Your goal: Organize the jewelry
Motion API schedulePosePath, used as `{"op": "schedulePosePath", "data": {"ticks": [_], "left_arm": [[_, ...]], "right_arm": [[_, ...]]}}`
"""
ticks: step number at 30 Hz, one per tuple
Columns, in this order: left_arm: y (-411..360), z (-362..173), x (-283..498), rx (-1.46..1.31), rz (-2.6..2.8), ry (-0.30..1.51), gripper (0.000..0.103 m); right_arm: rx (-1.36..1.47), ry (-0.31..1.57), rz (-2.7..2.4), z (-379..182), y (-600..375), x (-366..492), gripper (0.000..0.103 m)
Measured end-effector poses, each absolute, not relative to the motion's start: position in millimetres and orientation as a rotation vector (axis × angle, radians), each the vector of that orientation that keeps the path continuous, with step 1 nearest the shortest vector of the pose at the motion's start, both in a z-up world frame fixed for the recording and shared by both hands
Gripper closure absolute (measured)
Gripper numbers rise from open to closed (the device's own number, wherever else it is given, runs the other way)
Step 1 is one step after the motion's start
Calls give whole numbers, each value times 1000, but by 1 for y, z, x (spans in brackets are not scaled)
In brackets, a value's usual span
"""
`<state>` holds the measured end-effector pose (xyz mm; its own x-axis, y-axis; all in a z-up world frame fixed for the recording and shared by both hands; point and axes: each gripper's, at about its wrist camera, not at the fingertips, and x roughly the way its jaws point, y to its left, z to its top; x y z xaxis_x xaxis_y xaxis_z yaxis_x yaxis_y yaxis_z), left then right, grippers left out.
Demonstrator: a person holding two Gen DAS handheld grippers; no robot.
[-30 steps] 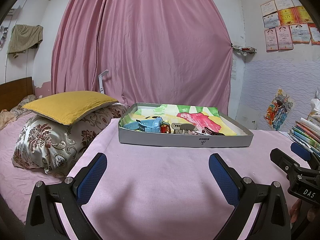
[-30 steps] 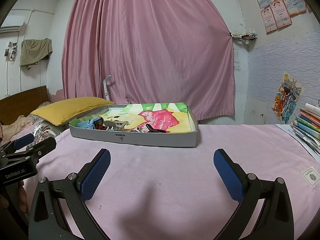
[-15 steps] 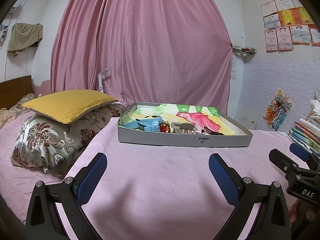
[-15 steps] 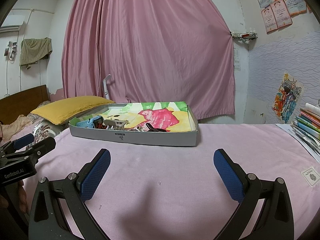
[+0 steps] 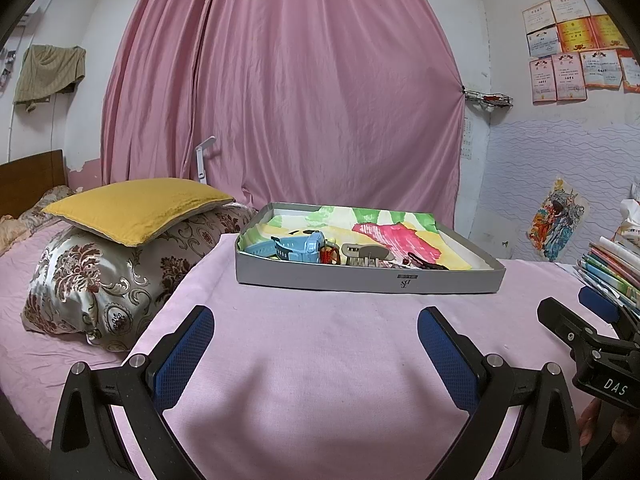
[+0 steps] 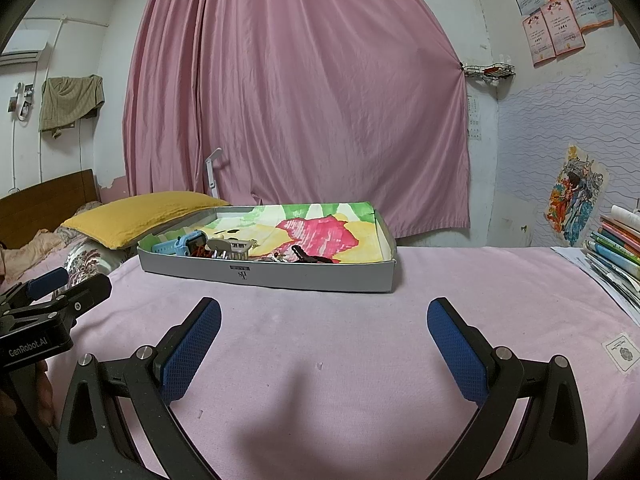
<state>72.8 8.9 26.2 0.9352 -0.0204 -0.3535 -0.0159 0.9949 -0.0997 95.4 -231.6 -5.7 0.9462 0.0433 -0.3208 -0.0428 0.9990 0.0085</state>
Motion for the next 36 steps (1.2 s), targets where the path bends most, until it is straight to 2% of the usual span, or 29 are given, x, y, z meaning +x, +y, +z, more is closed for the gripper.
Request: {"op": "schedulePosePath", "data": {"ticks": [36], "left_arm": [[6,22,71,-98,-1,376,1]], "right_arm": [[2,330,44,-5,-231,95,2]]}}
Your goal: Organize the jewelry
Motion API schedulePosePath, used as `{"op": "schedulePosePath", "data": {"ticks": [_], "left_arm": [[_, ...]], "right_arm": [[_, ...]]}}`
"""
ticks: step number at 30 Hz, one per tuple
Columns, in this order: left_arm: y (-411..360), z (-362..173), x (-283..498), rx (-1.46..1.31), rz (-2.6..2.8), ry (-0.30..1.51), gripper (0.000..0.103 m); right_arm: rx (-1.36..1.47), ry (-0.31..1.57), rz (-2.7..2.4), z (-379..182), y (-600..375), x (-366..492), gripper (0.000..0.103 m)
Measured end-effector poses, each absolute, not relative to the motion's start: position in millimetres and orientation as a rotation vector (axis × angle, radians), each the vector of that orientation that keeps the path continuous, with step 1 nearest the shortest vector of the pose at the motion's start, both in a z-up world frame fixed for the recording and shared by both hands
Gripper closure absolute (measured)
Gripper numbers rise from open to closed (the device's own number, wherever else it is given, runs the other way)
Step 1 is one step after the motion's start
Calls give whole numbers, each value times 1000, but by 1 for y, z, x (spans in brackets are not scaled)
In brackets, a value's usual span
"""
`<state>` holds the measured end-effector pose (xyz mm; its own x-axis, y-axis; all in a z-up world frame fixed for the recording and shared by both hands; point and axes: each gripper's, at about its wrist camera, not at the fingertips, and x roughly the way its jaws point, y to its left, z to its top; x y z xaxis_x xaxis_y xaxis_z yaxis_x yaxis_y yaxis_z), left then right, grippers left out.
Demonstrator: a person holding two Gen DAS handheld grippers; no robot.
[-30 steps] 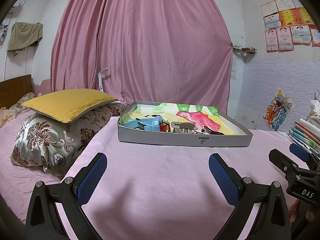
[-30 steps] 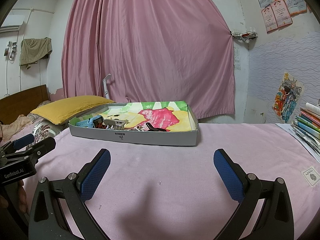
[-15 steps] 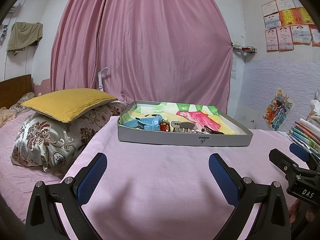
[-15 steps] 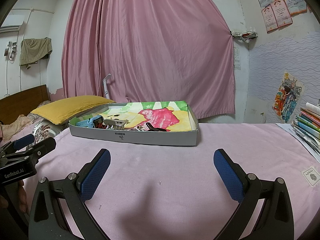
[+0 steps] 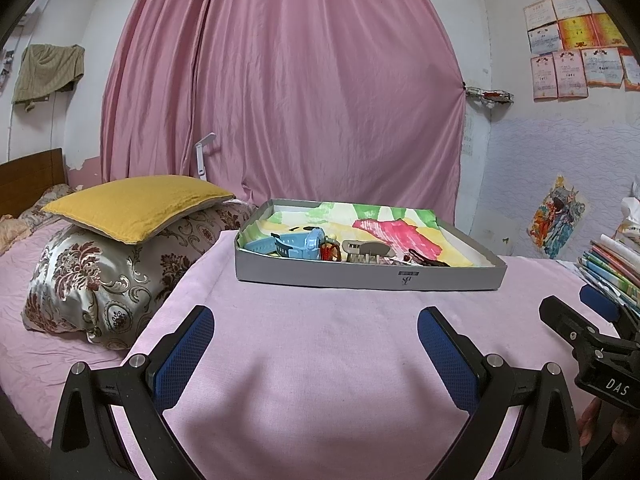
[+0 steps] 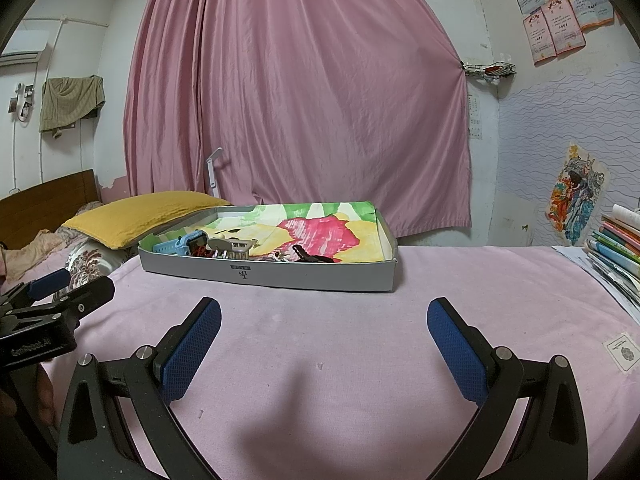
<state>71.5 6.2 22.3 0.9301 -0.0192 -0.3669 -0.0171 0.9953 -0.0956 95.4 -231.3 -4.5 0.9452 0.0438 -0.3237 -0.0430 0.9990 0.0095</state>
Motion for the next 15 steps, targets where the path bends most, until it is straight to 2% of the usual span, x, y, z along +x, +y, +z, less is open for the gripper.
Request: {"op": "schedulePosePath", "data": {"ticks": [15], "left_arm": [[2,22,73,-87,22,405,1]], "right_arm": [[-1,332,43,-9,-228,92,2]]}}
